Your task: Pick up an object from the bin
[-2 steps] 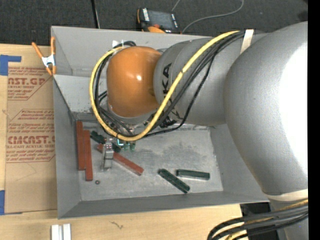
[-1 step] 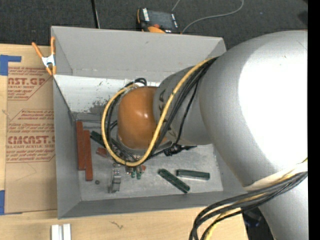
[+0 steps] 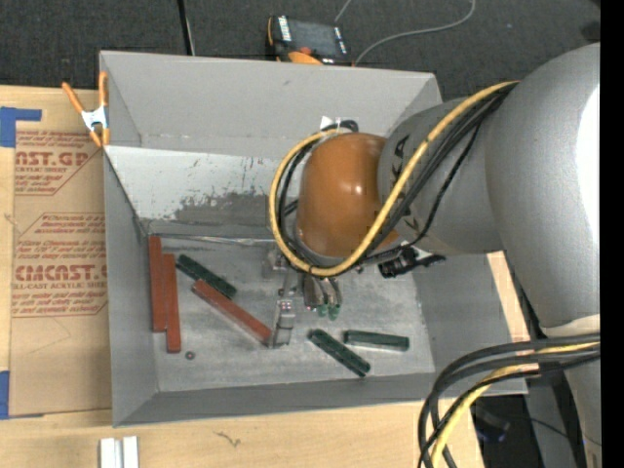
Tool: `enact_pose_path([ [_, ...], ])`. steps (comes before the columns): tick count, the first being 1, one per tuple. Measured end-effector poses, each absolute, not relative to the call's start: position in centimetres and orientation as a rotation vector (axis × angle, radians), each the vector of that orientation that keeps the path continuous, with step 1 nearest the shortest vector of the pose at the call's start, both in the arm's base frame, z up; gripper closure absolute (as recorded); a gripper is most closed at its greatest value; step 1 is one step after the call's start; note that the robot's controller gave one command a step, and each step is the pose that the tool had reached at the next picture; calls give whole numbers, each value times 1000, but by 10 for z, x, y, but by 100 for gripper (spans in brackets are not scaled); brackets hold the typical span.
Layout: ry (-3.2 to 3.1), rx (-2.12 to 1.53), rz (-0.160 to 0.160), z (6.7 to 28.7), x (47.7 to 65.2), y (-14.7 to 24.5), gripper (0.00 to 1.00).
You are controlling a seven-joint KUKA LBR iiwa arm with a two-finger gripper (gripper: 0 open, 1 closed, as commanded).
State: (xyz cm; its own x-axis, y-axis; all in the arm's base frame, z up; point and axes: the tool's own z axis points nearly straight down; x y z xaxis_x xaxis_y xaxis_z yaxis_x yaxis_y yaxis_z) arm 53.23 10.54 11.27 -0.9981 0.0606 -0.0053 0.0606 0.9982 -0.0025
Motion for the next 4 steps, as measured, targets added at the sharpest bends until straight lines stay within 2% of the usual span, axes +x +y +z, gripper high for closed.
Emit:
enact_pose_path([
  [1,3138,-71,4,68,581,166,0],
  [2,3140,-65,3,70,580,163,100],
  [3,3133,-41,7,197,573,197,100],
  [4,3088,-543,1,255,556,176,100],
])
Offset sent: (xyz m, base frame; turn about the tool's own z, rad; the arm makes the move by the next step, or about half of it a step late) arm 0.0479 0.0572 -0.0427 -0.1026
